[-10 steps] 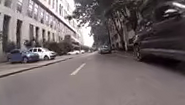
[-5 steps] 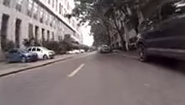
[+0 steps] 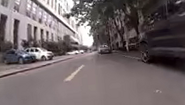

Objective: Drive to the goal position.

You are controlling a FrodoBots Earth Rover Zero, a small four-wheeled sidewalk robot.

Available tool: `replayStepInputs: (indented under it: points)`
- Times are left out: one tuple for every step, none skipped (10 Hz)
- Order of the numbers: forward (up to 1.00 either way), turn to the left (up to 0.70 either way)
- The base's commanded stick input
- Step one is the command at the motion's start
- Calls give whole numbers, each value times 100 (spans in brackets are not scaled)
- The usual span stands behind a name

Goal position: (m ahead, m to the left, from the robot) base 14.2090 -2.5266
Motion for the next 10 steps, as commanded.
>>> replayStepInputs:
  points:
    - [70, 0]
    - [70, 0]
    - [70, 0]
    - [70, 0]
    - [70, 0]
    - [70, 0]
    - [70, 0]
    - [70, 0]
    - [70, 0]
    - [70, 0]
